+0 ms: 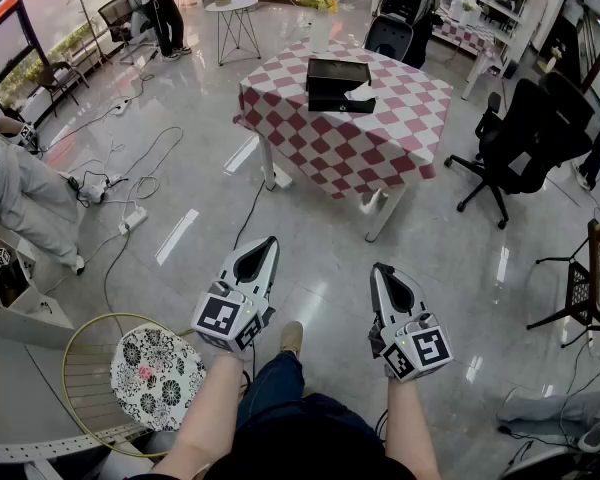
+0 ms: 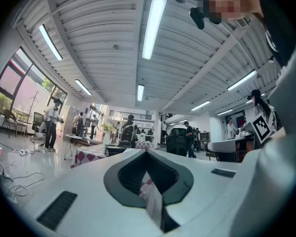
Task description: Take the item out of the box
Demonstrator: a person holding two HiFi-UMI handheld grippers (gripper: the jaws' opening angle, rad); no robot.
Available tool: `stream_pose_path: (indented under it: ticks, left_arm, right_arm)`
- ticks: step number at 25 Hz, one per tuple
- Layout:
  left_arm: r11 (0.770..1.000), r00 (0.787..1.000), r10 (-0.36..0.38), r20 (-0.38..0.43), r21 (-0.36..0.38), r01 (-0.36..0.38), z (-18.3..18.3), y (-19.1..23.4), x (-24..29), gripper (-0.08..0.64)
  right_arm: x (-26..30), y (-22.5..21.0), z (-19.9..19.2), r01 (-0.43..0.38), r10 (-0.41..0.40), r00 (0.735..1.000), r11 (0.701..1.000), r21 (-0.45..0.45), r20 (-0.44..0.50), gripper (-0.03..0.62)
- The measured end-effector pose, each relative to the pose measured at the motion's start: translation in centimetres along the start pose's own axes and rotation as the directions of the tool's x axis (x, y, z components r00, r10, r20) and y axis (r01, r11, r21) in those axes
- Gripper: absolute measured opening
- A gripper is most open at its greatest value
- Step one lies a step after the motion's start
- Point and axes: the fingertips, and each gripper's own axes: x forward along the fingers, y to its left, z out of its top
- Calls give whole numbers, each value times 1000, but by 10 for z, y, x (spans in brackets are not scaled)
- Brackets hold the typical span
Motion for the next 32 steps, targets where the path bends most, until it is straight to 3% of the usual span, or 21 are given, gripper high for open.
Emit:
stream_pose_path:
  ticks: [22, 32]
  left_arm:
    - [999, 999, -24, -30, -33, 23, -7, 128, 152, 0]
    - [996, 997, -69, -34, -53, 67, -20, 163, 187, 0]
  right_arm:
    - [177, -87, -5, 46, -45, 998, 999, 23, -50, 3]
    - [213, -106, -19, 110, -108, 993, 994, 23, -53, 3]
